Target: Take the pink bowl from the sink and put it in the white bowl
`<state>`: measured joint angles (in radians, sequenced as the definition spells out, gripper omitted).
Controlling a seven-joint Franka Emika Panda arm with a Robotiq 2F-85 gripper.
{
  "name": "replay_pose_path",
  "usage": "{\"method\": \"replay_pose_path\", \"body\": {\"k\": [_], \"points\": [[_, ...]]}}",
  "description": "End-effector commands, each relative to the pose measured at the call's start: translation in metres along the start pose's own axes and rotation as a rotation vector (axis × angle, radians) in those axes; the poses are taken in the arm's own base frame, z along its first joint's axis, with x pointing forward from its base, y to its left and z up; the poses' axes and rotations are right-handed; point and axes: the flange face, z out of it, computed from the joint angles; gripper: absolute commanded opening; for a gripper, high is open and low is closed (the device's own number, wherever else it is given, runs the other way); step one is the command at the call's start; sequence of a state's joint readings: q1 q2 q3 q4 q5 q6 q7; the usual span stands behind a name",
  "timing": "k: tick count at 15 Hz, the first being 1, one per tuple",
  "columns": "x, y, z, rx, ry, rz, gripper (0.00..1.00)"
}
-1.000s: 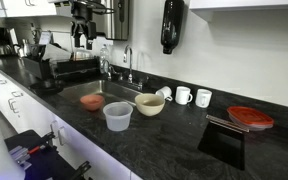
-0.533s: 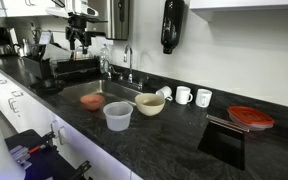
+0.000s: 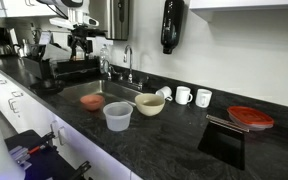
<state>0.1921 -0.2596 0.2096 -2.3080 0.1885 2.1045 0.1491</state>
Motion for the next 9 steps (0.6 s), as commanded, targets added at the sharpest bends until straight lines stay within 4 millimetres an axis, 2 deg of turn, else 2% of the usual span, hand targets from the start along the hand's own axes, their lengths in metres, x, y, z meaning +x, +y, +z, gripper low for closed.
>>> {"method": "replay_pose_path", "body": {"k": [1,3,9], "points": [[0.0,0.0,0.0,0.0,-0.001,0.0,1.0],[0.002,0.001,0.006,0.022,-0.008,0.017,1.0],[0.022,0.013,0.082,0.128,-0.058,0.152,1.0]]}}
